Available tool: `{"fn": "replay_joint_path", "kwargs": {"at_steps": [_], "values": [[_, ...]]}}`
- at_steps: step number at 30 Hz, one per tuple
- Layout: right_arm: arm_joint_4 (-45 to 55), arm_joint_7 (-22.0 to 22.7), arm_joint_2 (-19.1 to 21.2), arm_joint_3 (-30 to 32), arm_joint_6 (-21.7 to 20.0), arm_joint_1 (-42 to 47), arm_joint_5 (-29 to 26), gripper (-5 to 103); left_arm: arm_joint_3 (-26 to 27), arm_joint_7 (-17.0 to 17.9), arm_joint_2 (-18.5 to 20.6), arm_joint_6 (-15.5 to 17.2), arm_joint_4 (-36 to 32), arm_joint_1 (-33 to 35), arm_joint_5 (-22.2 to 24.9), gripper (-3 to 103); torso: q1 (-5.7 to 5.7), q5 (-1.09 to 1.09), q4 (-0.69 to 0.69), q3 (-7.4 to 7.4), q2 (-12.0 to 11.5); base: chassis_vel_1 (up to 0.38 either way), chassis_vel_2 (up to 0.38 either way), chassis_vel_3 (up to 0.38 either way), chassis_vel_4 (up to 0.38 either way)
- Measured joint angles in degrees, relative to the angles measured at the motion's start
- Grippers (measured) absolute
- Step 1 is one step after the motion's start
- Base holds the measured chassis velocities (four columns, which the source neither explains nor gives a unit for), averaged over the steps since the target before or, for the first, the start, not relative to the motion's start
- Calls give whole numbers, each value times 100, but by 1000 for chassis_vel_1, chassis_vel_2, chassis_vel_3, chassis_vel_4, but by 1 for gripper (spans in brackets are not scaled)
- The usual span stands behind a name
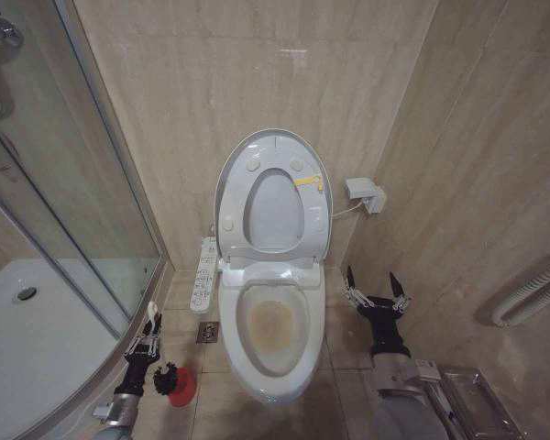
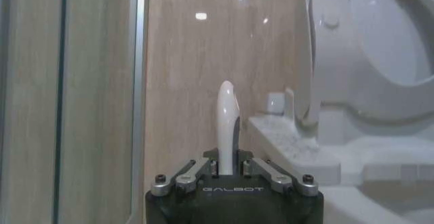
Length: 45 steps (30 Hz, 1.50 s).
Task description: Open the toilet lid, clean the toilet bowl with a toilet brush, close the toilet lid, and flush.
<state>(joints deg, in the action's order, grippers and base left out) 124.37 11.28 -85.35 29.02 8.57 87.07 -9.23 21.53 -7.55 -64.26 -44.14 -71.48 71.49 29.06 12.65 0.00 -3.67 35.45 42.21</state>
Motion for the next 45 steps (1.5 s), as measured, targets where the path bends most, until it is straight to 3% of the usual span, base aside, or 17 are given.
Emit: {"fn": "replay_joint_path", "kwargs": {"at_steps": [10, 22, 45], "values": [[0, 0, 0, 0, 0, 0, 0, 100, -208, -633, -91, -270, 1424, -938, 98, 17, 0, 0, 0, 0, 0, 0, 0, 0, 0], [0, 0, 0, -1, 0, 0, 0, 100, -304, -1133, -331, -276, 2214, -1493, 192, 17, 0, 0, 1, 0, 0, 0, 0, 0, 0], [0, 0, 0, 0, 0, 0, 0, 100, -326, -1422, -543, -267, 3029, -1845, 133, 17, 0, 0, 0, 0, 0, 0, 0, 0, 0]]}}
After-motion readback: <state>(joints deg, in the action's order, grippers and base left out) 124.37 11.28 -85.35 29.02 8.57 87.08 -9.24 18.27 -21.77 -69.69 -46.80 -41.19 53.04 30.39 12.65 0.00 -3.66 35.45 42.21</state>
